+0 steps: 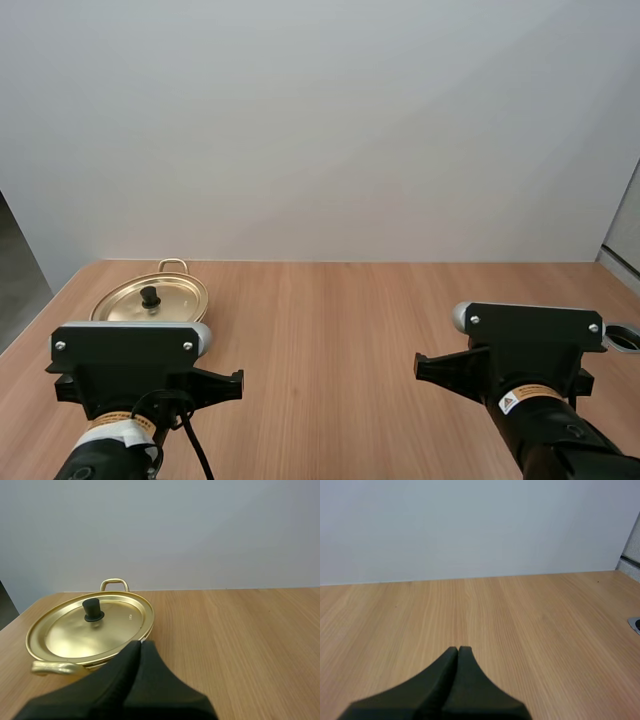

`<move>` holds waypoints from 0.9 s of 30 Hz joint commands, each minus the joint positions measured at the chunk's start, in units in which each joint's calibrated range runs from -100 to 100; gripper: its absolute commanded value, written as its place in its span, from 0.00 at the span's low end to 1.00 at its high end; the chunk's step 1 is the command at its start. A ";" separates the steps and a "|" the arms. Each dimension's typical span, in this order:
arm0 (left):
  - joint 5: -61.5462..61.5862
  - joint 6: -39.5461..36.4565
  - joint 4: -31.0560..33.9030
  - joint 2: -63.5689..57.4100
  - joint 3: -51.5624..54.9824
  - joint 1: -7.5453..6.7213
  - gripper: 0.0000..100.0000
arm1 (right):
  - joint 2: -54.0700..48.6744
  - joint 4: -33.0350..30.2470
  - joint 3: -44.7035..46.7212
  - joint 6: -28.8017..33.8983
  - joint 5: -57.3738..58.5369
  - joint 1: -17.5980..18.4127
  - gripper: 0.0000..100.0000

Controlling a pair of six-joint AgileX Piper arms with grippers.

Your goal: Open the pot, put the car inside, and close it

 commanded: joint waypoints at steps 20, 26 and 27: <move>-1.18 -0.03 -0.05 0.00 0.00 0.00 0.00 | -8.98 2.73 0.53 0.08 12.77 3.05 0.00; -1.18 -0.03 -0.05 0.00 0.00 0.00 0.00 | -8.98 2.71 0.53 0.19 12.77 3.05 0.00; -1.18 -0.03 -0.05 0.00 0.00 0.00 0.00 | -8.98 2.71 0.53 0.19 12.77 3.05 0.00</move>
